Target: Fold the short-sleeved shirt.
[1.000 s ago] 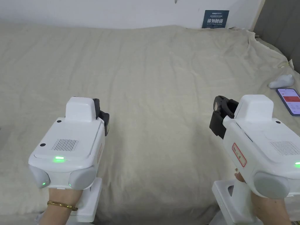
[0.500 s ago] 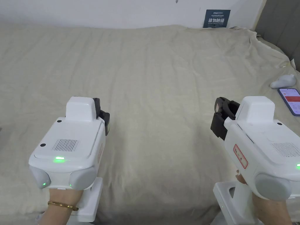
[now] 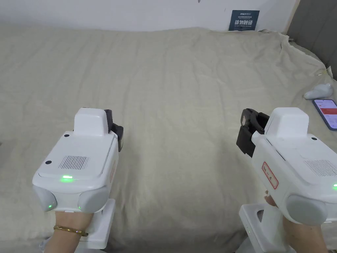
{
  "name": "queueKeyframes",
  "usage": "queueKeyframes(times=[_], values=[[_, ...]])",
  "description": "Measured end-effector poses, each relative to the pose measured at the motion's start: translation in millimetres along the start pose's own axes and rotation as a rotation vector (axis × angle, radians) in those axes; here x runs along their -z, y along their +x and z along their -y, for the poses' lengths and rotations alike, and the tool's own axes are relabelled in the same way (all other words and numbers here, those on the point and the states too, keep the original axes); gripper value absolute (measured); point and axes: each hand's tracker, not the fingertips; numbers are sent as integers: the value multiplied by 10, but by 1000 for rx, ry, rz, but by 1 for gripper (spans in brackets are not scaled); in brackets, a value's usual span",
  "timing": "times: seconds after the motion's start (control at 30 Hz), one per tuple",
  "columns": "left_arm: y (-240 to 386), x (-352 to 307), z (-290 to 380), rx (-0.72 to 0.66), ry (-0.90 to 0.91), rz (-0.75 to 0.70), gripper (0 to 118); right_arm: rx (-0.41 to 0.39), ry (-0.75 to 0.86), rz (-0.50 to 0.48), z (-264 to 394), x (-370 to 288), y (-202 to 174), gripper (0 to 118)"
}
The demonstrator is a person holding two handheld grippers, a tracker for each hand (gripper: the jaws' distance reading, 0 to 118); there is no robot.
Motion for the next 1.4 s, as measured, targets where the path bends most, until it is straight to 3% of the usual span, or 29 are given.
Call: queueKeyframes(times=[0.67,0.7,0.77,0.8,0.83,0.87,0.93,1.07,1.17,1.33,1.4], values=[[40,12,-41,-10,-1,1,2,18,-23,0,15,43,73,2],[41,-3,-49,-23,4,-7,11,41,-48,-13,15,63,97,15],[26,-20,-56,-49,-9,-21,63,113,-157,-65,28,131,176,97],[12,-23,-46,-76,-36,-30,87,150,-214,-73,62,178,219,118],[2,-30,-31,-99,-69,-30,106,194,-231,-86,110,186,249,114],[-8,-46,-9,-109,-80,-27,109,246,-208,-116,141,155,298,115],[-13,-73,94,-116,-122,-10,110,282,-342,-92,237,207,376,115],[36,18,390,-145,-330,-18,118,297,-499,40,502,242,342,115],[114,100,672,-192,-474,-30,118,259,-511,67,671,196,214,115],[241,214,1053,-165,-647,-69,118,107,-742,133,729,248,-129,115],[260,213,1116,-159,-648,-61,118,88,-840,164,698,269,-282,115]])
